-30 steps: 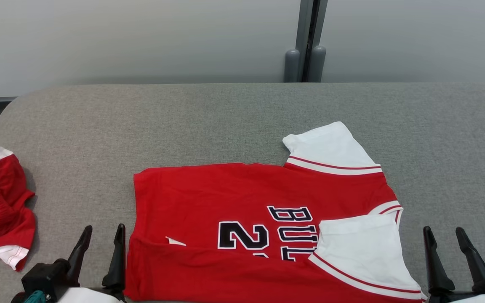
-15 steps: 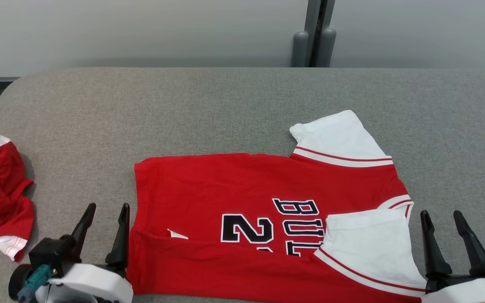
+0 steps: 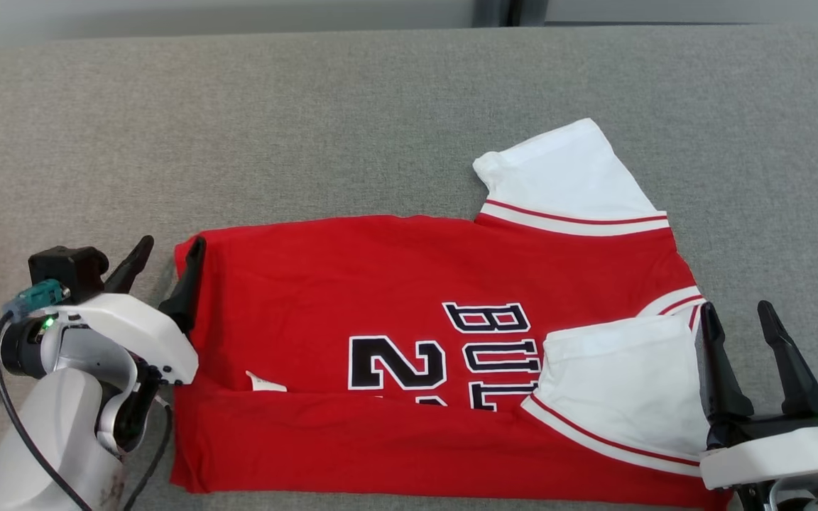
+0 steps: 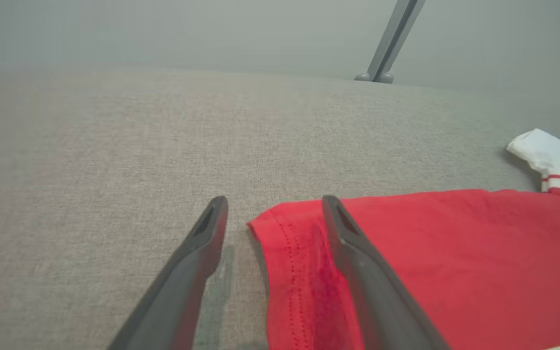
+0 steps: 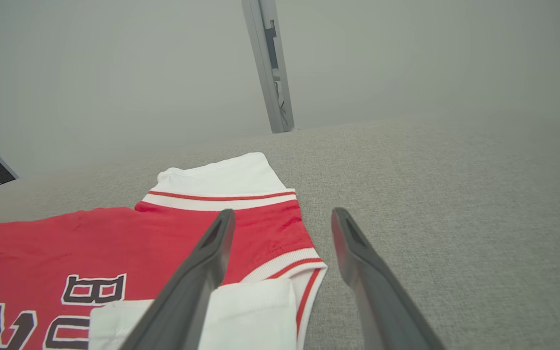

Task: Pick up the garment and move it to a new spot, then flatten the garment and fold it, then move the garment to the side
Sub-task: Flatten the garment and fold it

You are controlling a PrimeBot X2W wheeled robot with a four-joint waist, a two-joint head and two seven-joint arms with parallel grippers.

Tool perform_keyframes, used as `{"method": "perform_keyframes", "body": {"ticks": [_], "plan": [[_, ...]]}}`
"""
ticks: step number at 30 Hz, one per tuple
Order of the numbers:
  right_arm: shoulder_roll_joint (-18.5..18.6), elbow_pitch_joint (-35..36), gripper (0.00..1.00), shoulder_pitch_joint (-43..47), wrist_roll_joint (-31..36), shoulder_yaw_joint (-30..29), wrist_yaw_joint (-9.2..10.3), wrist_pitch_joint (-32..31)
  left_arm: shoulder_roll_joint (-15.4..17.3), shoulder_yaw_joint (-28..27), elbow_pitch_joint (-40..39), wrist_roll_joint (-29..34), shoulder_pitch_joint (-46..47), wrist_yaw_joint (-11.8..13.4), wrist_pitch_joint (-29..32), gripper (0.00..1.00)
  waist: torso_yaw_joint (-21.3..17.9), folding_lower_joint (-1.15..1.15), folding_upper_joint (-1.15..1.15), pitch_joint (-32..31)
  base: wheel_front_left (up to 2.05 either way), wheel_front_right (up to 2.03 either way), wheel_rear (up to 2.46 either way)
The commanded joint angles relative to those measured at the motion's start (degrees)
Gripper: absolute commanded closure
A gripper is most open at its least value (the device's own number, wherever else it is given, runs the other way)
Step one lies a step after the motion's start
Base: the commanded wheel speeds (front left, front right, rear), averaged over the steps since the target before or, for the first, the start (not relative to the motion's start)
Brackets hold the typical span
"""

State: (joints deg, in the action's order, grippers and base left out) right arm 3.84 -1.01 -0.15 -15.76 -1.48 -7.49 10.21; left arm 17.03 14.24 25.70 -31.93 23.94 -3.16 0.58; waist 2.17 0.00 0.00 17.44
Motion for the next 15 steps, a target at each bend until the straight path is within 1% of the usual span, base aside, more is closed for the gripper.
{"method": "perform_keyframes", "body": {"ticks": [1,4,8,9,10,11,12,15], "plan": [[0.23,-0.33,0.00,-0.81,-0.30,-0.17,-0.02,0.59,0.07,-0.25,1.46,-0.74,1.75,-0.66,0.47,0.00,-1.07,0.00,0.00,1.38,0.00,0.00,0.00],[0.10,-1.03,0.00,-1.62,-0.37,-0.15,-0.02,1.13,0.39,-1.03,6.12,-2.73,4.10,-1.64,2.13,0.00,-1.52,0.00,0.00,2.32,0.00,0.00,0.00],[0.60,-2.02,0.00,-2.83,-0.59,-0.54,-0.02,1.58,0.12,-0.51,10.50,-4.98,6.39,-2.85,4.69,0.00,-1.74,0.00,0.00,2.98,0.00,0.00,0.00],[0.73,-2.06,0.00,-3.34,-0.16,-0.66,-0.02,1.63,0.07,-0.30,11.19,-5.44,6.79,-3.17,5.16,0.27,-1.80,0.00,0.00,3.13,0.00,0.00,0.00],[1.03,-2.07,0.00,-3.98,0.27,-0.77,-0.02,1.69,-0.01,0.14,11.78,-5.81,7.05,-3.44,5.58,0.57,-1.86,0.00,0.00,3.23,0.00,0.00,0.00],[1.53,-2.14,0.00,-4.72,0.94,-0.86,-0.02,1.63,-0.07,0.28,12.17,-6.18,7.21,-3.61,5.49,0.90,-1.92,0.00,0.00,3.31,0.00,0.00,0.00],[1.72,-2.24,0.00,-5.63,0.85,-0.95,-0.02,1.65,-0.07,0.68,12.67,-6.48,7.25,-3.85,6.05,1.00,-2.01,0.00,0.00,3.43,0.00,0.00,0.00],[3.18,-3.35,0.00,-9.06,1.21,-1.46,-0.02,1.59,0.33,1.54,13.33,-6.81,8.19,-4.02,5.64,1.00,-2.03,0.00,0.00,3.79,0.00,0.00,0.00]]}}
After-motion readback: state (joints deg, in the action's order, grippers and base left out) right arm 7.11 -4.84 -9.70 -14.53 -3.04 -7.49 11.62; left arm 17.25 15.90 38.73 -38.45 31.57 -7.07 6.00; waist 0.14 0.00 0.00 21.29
